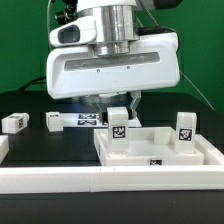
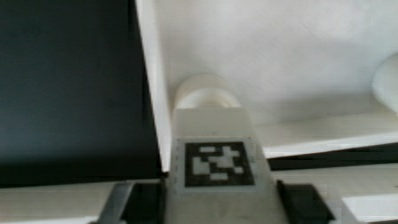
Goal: Assemble square table
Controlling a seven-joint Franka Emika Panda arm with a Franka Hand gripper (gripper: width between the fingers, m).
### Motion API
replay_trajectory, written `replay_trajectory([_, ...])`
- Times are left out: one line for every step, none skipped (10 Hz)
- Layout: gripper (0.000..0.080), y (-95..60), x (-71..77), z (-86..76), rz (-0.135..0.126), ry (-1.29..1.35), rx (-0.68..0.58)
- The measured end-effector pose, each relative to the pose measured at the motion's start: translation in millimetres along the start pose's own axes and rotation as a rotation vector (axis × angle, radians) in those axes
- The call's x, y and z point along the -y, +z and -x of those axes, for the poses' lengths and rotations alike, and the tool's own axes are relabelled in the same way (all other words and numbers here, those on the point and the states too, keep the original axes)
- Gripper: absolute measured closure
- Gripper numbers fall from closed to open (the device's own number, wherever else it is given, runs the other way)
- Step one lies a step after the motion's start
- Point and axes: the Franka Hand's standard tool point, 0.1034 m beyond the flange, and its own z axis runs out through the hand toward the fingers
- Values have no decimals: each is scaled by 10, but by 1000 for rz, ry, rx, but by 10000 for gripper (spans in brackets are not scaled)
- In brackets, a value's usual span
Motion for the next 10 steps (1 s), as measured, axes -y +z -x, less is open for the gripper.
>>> replay_trajectory([511, 0, 0, 0, 0, 0, 0])
replay_trajectory([511, 0, 2, -1, -1, 33, 0])
replay_trajectory([511, 1, 3, 0, -1, 98, 0])
replay_trajectory([511, 3, 6, 1, -2, 175, 0])
replay_trajectory([511, 7, 3, 4, -4, 244, -2])
replay_trajectory([511, 8, -3, 11, -14, 314, -9])
replay_trajectory([509, 11, 17, 9, -19, 438, -16])
replay_trajectory([509, 19, 55, -3, -20, 529, -24])
replay_trajectory([509, 23, 83, -13, -21, 579, -32])
replay_trajectory([509, 30, 133, -15, -26, 719, -33])
